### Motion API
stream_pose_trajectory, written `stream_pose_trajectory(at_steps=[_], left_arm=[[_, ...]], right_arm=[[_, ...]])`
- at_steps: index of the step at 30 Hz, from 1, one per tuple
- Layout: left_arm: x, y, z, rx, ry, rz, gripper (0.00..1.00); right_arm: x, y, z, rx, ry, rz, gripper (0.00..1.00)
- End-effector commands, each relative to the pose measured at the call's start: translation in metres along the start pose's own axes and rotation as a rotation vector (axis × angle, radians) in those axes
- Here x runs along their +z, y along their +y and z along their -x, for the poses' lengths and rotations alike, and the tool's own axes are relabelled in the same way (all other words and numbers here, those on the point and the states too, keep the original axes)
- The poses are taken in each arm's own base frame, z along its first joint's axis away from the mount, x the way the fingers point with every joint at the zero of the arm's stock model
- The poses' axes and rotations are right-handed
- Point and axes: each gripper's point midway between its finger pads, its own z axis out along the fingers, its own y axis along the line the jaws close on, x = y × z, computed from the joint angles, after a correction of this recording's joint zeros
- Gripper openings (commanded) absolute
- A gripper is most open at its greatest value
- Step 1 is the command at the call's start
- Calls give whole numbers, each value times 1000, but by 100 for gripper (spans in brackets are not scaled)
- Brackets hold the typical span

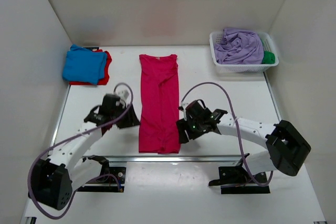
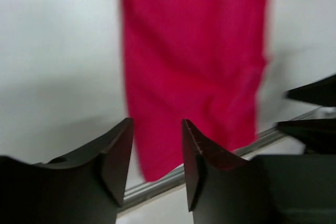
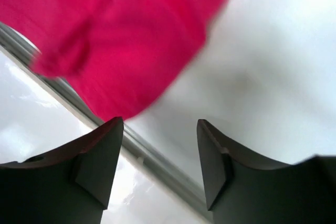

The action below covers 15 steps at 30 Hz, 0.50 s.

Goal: Fold and stack the t-shirts
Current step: Grab the bottom of the folded rectangular tshirt with both arms

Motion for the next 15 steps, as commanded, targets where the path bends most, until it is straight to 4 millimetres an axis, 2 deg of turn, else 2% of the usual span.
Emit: stream_pose_trajectory(at_steps=[1,3,6,8,11,15], left_arm=[[0,27,-56,-39,50,79,54],[2,32,-80,-50,86,81,54],[4,35,-98,-45,115,84,55],[2,31,-97,-27,106,101,56],[2,36,-100,-48,102,126,56],[2,35,-101,-50,106,132,58]], right_arm=[[0,5,-10,163,-47,-58,58],[5,11,-21,201,-47,-59,61],[12,18,-31,232,-42,-79,61],[15,22,-31,235,-34,-88,60],[21,30,-27,235,-28,-109,59],[26,30,-25,242,-28,-146,58]])
